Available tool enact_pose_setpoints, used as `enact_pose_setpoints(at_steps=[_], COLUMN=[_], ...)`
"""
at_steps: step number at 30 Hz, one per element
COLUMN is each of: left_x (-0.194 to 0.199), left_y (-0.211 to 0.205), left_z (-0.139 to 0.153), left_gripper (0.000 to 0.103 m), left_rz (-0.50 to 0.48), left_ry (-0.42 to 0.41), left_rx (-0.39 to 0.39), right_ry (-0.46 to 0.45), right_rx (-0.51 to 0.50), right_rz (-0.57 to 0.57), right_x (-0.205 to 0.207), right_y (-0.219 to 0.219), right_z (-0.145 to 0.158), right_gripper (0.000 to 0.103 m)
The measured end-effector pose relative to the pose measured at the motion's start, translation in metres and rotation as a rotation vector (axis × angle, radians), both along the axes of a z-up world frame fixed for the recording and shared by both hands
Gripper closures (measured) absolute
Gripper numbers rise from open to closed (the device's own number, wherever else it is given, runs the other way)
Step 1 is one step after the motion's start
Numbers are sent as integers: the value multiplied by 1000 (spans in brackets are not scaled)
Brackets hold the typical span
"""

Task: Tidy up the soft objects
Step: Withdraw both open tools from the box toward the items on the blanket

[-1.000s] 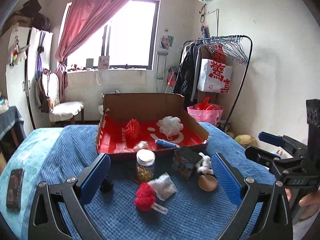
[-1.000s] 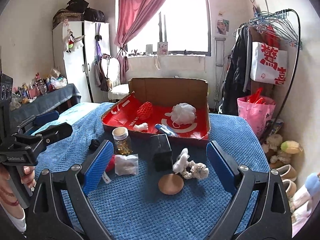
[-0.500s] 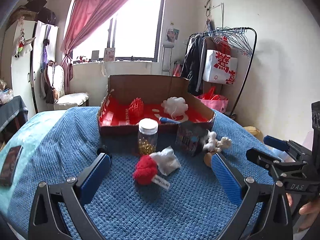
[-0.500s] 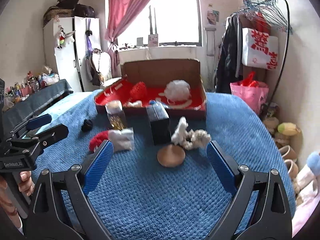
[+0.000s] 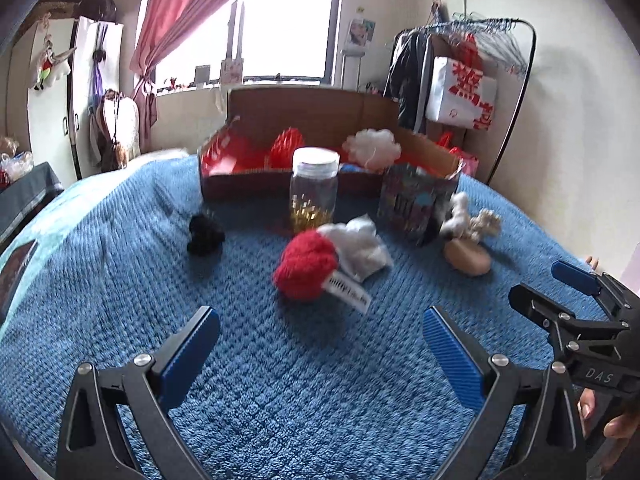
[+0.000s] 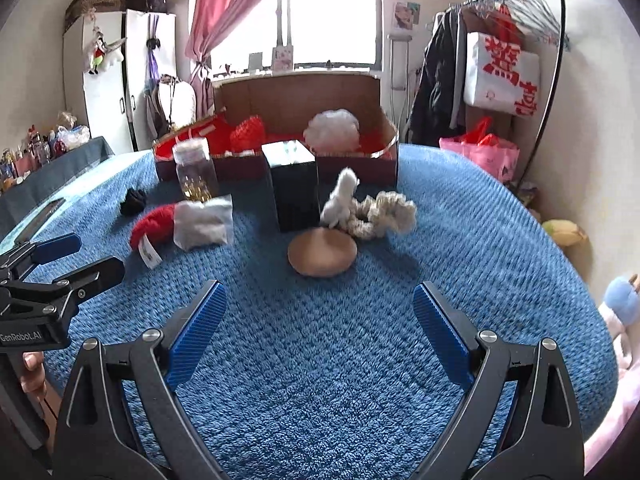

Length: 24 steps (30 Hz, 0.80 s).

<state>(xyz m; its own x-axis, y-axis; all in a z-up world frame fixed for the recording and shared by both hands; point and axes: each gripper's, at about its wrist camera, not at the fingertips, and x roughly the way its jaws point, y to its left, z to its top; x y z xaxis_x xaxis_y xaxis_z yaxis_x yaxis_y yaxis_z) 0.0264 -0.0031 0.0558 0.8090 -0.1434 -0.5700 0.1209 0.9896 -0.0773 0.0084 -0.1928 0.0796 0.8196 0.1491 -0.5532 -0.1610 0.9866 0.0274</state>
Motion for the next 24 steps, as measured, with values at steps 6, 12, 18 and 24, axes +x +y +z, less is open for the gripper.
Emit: enact_pose_setpoints(at_steps=[6, 12, 18, 24], left_x=[5, 9, 15, 29], left_y=[2, 3, 5, 13], left_z=[-8, -9, -8, -3], left_gripper=[0, 0, 0, 0], left_rz=[6, 0, -10, -33], left_ry=[31, 51, 83, 126], left_rx=[-5, -8, -12, 10], right_ry=[49, 76, 100, 161], right_rx=[14, 26, 16, -4], right_rz=[2, 1, 6, 30], right_x=[8, 14, 18, 29], right_y=[-1, -3, -3, -7], right_z=[-11, -16, -19, -19], right_gripper=[7, 7, 7, 7])
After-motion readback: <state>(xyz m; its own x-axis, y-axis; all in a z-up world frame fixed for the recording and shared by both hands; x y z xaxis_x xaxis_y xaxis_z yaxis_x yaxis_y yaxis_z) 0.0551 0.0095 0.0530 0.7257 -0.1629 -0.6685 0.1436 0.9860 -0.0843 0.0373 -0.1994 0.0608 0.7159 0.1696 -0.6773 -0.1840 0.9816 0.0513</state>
